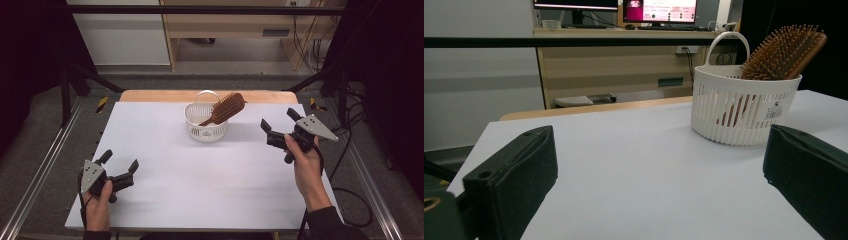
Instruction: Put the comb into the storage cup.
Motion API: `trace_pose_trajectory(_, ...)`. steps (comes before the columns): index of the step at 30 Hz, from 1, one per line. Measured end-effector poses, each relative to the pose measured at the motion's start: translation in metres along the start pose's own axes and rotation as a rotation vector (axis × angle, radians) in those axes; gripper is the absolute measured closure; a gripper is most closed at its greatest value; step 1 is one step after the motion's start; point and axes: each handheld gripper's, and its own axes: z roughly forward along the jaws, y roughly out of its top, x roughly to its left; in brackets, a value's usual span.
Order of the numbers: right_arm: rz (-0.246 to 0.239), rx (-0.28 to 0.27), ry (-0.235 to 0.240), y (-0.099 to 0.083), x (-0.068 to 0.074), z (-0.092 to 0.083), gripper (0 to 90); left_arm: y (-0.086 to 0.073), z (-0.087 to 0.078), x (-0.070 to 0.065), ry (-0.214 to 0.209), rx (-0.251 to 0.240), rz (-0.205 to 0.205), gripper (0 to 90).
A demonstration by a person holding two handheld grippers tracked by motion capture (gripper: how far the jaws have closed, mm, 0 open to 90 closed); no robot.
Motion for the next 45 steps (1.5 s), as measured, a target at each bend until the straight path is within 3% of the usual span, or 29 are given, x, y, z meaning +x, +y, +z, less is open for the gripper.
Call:
trace_pose_trajectory(22,0.006,-0.004,-0.018,-0.023,-0.010,-0.030,2.1,-0.001,-0.004,-0.008,-0.030,-0.002,0.025,1.1)
trace_pose_trajectory(37,0.014,-0.003,-0.027,-0.040,-0.016,-0.041,2.6,-0.001,-0.010,-0.007,-0.037,-0.010,0.000,1.0)
trace_pose_trajectory(45,0.010,0.002,-0.023,-0.049,-0.015,-0.049,2.7,-0.002,-0.015,-0.010,-0.047,-0.005,0.008,1.0)
